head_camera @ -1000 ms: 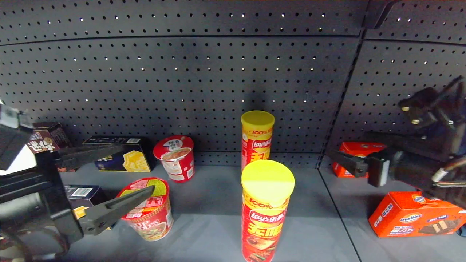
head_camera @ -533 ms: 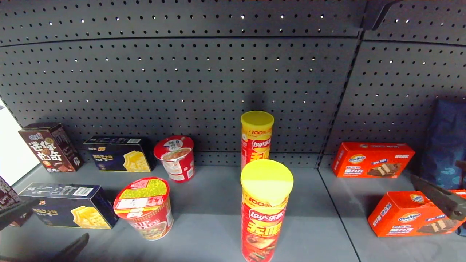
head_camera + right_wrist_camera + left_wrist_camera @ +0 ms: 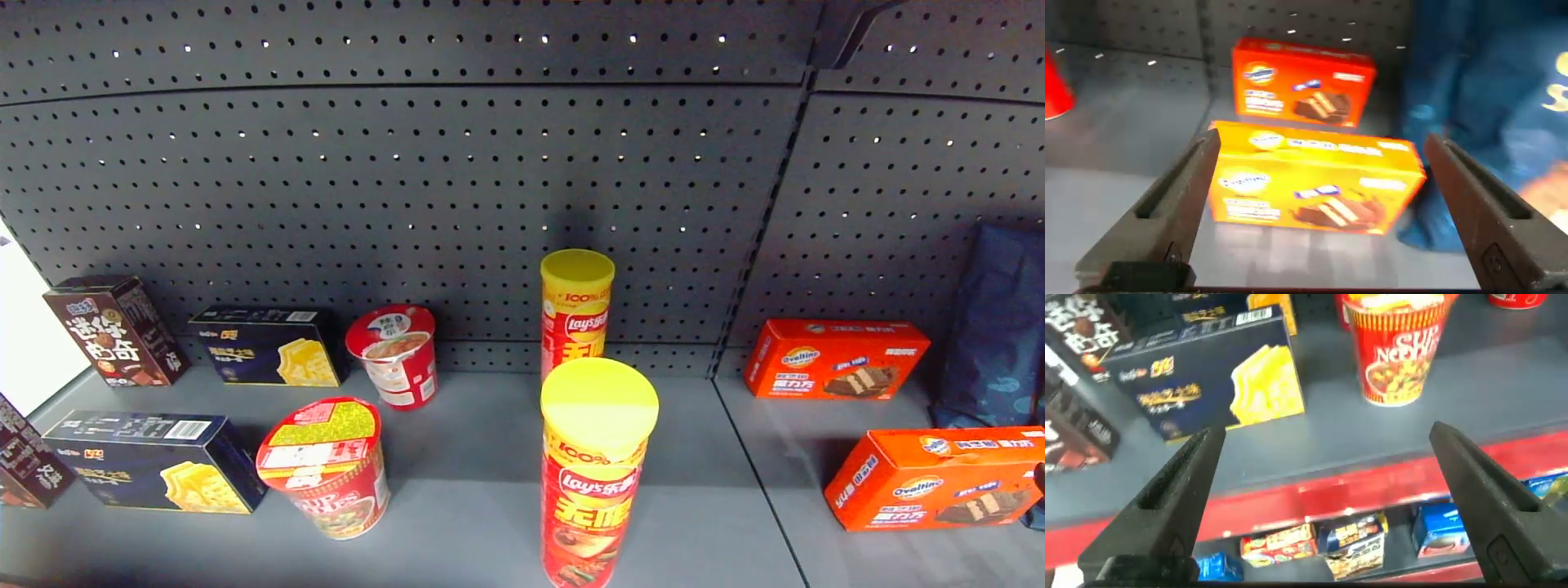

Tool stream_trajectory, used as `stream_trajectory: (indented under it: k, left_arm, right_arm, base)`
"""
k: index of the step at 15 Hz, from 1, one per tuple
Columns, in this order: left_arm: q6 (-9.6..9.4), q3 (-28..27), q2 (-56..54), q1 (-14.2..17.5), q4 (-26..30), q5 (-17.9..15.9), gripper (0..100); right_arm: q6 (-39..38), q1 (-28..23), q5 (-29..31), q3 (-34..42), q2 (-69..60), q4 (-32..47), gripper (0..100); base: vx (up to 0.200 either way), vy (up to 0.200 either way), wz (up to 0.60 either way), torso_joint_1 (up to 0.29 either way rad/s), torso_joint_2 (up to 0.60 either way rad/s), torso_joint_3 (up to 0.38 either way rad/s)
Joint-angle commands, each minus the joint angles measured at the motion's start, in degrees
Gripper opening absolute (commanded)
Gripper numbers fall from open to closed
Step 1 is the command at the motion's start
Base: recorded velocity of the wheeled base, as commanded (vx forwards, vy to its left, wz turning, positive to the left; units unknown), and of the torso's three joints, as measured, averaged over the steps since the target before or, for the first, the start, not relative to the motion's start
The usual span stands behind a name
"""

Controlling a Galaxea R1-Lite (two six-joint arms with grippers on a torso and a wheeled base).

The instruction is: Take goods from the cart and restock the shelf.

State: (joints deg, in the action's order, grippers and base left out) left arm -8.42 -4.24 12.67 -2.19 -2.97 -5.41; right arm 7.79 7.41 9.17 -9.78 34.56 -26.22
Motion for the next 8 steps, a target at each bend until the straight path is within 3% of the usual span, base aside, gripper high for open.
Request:
stream_trajectory:
  k: [1,4,8]
  left_arm:
    - [-0.01,0.4,-8.8,0.2,3.7,1.3,100]
    - [-0.01,1.0,-9.2,0.2,3.8,3.7,100]
    - [-0.01,2.9,-12.0,2.1,3.0,3.4,100]
  right_arm:
    - [0.7,-1.3,2.7,4.6,-6.6,0.0,100]
    - [1.1,-1.6,7.9,9.0,-12.1,0.1,100]
    - [1.0,-5.4,8.3,9.5,-26.2,14.6,100]
  base:
    - [0.000,0.000,0.00,0.000,0.00,0.000]
    - [0.000,0.000,0.00,0.000,0.00,0.000]
    - [0.000,0.000,0.00,0.000,0.00,0.000]
